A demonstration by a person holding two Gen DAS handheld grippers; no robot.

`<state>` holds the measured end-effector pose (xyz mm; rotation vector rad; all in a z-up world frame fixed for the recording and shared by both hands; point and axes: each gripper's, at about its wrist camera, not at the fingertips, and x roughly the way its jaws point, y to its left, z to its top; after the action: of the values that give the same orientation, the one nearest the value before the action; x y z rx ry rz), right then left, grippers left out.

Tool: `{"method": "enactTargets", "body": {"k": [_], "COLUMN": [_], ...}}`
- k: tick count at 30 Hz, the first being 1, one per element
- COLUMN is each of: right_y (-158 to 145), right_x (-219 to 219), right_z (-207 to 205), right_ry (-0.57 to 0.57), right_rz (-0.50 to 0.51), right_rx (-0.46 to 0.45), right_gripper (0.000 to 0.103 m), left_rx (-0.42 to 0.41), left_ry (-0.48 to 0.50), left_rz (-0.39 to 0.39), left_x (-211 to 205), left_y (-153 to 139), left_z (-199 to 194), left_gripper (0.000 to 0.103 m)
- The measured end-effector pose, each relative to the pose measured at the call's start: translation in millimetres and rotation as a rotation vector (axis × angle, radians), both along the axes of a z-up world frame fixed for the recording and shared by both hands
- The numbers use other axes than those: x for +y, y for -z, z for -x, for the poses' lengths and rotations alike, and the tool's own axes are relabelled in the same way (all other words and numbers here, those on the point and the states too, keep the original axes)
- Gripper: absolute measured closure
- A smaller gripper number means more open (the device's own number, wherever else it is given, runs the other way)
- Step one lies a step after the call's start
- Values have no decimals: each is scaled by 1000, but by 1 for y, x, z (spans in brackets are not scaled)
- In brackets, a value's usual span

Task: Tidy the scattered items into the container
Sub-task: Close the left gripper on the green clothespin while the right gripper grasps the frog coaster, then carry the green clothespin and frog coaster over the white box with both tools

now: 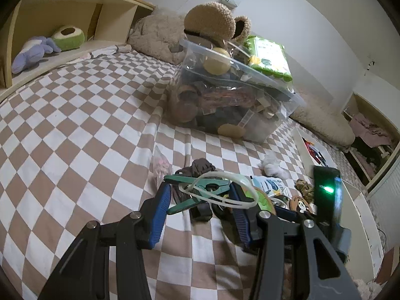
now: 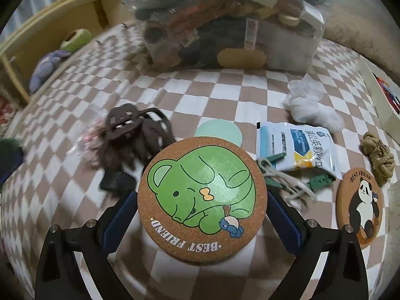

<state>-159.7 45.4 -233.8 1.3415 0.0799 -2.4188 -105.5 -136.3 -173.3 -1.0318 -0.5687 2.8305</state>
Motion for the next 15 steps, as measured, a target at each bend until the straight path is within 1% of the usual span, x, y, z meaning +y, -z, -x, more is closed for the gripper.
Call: {"method": "enactTargets", "body": {"k": [3, 6, 12, 15], "right_y": [-7, -13, -21, -28], "right_x": [7, 18, 44, 59], "right_z": [-17, -30, -51, -60], "right_ry": [-38, -48, -34, -21], "right_rz": [0, 28, 70, 91], "right_rx": [33, 41, 53, 68], "right_gripper": [3, 3, 3, 3], "left_rx": [-16, -26, -45, -44], "left_ry": [-1, 7, 48, 63], "left_rz": [4, 15, 58, 59], "left_x": [3, 10, 28, 35], "left_y": [4, 6, 11, 11], "left_z": [1, 1, -4, -6], "left_gripper": [55, 55, 55, 55]}}
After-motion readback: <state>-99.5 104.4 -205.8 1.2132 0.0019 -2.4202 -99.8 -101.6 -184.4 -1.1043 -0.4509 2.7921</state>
